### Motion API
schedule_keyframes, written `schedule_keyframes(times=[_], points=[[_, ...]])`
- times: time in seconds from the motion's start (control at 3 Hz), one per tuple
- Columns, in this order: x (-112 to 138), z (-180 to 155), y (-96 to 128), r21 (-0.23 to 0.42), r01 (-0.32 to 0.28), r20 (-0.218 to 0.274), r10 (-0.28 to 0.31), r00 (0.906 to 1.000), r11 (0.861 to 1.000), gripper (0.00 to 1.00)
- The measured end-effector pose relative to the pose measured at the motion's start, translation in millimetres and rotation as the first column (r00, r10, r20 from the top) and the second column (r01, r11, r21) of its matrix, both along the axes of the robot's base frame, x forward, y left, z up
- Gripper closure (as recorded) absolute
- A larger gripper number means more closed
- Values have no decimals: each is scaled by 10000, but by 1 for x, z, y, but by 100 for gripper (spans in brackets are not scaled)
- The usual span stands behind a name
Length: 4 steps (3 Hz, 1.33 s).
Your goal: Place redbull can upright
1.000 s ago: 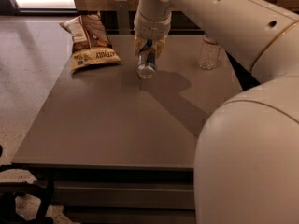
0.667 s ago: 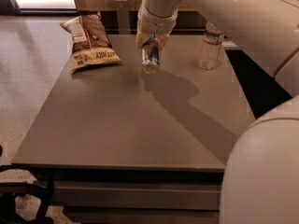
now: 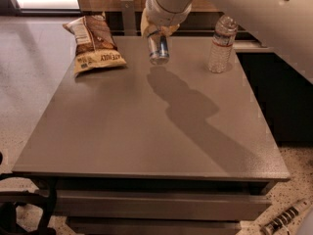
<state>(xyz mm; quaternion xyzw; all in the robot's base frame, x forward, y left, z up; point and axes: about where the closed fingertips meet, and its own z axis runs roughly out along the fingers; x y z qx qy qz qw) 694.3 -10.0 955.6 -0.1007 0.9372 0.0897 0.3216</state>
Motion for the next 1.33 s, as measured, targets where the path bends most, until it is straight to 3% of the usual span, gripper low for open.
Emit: schedule_keyframes(times=[0.33, 0.67, 1.0, 1.33], points=[[1, 11, 8, -281, -868, 1052, 893, 9904, 9958, 100], [5, 17, 15, -628, -1582, 1609, 1664, 9728, 9854, 100], [9, 20, 18, -841, -2488, 2198, 2615, 9398, 9649, 100], [10, 20, 18, -893, -3383, 2820, 3495, 8935, 9368, 100]])
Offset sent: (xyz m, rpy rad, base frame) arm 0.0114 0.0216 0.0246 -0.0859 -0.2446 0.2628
